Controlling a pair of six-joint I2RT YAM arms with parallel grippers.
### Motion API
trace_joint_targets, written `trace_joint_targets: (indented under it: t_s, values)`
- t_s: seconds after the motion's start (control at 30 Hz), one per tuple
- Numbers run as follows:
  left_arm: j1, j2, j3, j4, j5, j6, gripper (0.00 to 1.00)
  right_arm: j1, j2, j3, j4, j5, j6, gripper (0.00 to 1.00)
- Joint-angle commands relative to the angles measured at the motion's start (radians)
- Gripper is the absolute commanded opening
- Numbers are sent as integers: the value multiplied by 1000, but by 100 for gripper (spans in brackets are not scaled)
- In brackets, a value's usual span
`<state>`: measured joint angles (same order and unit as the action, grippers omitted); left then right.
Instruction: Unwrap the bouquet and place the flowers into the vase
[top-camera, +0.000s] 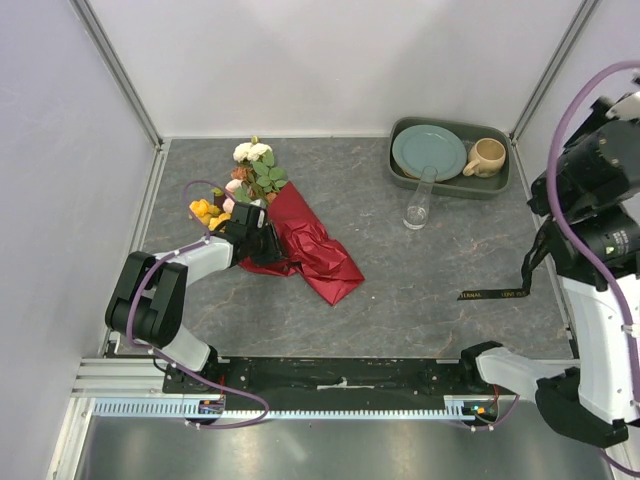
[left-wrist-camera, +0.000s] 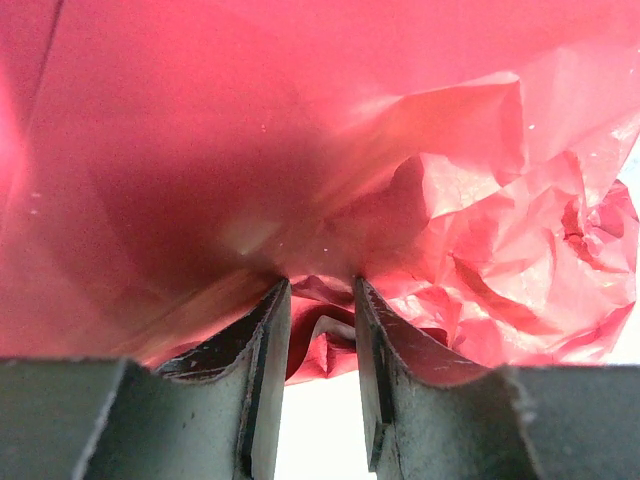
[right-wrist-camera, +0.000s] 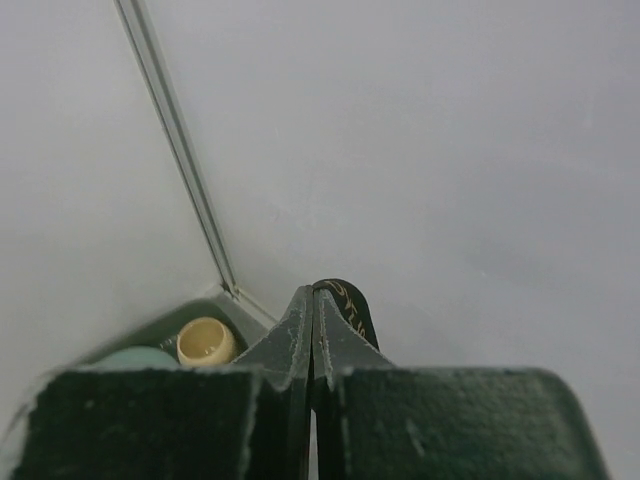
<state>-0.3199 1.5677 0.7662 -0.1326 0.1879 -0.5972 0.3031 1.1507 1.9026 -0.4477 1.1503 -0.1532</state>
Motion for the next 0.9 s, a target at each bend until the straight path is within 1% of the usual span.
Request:
trace_joint_targets:
  t_s: [0.0, 0.07, 0.1, 0.13, 0.17, 0.2, 0.23, 0.27, 0.3, 0.33, 0.4, 0.43, 0.57, 0.67, 0.77, 0.83, 0.87]
  values:
    - [5, -31, 18, -1, 16, 0, 40, -15, -71, -248, -5, -3, 144, 0]
    - [5, -34, 15, 4, 21, -4, 40, -50, -100, -345, 3, -33, 231, 0]
    - [4, -34, 16, 4, 28, -3, 40, -68, -104, -426, 0, -75, 263, 0]
    - [5, -35, 16, 4, 31, -3, 40, -117, -115, -465, -6, -104, 308, 0]
    - [4, -40, 19, 2, 35, -4, 40, -151, -120, -500, -25, -147, 345, 0]
    - [4, -43, 21, 1, 39, -7, 40, -191, -123, -555, -35, -237, 438, 0]
    - [5, -44, 24, -1, 44, -7, 40, -285, -121, -582, -49, -303, 476, 0]
    - [4, -55, 24, -4, 48, -9, 41, -348, -117, -626, -71, -364, 553, 0]
    - [4, -57, 27, -7, 53, -9, 41, -402, -109, -648, -80, -476, 588, 0]
    - [4, -63, 31, -9, 56, -10, 41, -503, -91, -669, -89, -518, 622, 0]
    - [4, -73, 36, -13, 71, -13, 41, -577, -74, -736, -105, -552, 699, 0]
    - [4, -77, 39, -16, 76, -13, 43, -622, -60, -758, -111, -551, 766, 0]
    - [5, -100, 47, -25, 94, -16, 45, -688, -52, -833, -132, -537, 872, 0]
    - [4, -123, 48, -29, 105, -18, 47, -734, -51, -893, -128, -572, 941, 0]
    - [4, -147, 48, -32, 120, -18, 50, -746, -54, -977, -96, -621, 978, 0]
    - [4, -175, 47, -38, 131, -18, 52, -746, -60, -1017, -86, -627, 992, 0]
    - [4, -188, 48, -41, 133, -18, 52, -746, -62, -1051, -74, -630, 1000, 8]
